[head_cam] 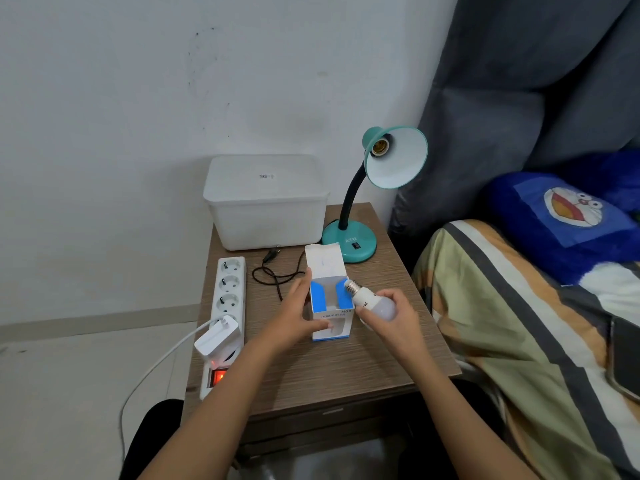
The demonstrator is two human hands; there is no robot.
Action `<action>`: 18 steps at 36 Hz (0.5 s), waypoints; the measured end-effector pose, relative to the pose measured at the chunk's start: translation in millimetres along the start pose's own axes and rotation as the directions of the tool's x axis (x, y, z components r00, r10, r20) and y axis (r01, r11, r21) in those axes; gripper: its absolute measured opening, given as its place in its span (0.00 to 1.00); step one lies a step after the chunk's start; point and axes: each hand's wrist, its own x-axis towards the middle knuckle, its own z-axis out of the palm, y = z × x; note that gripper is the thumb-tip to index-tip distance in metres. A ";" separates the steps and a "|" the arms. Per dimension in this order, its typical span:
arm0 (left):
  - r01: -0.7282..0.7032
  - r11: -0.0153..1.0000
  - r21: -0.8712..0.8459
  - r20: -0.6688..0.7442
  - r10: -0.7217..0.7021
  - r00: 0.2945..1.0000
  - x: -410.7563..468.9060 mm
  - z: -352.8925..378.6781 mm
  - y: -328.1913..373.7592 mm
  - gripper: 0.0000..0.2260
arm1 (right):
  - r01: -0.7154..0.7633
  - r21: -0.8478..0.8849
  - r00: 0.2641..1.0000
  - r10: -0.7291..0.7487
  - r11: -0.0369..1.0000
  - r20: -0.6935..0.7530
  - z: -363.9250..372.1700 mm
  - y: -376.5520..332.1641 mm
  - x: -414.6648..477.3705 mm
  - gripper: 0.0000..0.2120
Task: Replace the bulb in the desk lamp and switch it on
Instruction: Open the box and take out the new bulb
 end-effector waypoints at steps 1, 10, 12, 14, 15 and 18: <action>0.002 1.000 0.005 -0.002 -0.002 1.000 0.1 -0.3 0.2 0.47 | 0.002 -0.034 1.000 -0.002 0.999 -0.007 0.5 2.1 0.4 0.18; 0.012 1.000 0.004 0.004 -0.012 1.000 1.3 -2.8 0.7 0.48 | -0.001 -0.193 0.995 0.020 0.981 0.097 3.8 -1.4 7.9 0.10; 0.009 1.000 -0.013 0.006 -0.008 1.000 0.5 -3.3 1.3 0.48 | -0.023 -0.174 0.996 0.038 0.984 0.084 3.3 -6.2 12.7 0.09; 0.002 0.999 -0.035 0.007 -0.002 1.000 -0.7 -3.6 1.5 0.48 | -0.047 -0.116 0.998 0.052 0.992 0.046 1.8 -11.6 20.3 0.09; -0.002 0.999 -0.049 0.010 0.002 1.000 -1.5 -3.5 1.5 0.48 | -0.060 -0.082 0.998 0.062 0.995 0.025 1.1 -14.8 24.9 0.09; -0.024 0.997 -0.074 0.007 0.024 1.000 -5.7 -2.5 1.2 0.46 | -0.096 0.022 0.995 0.097 0.995 -0.035 1.1 -25.8 42.5 0.09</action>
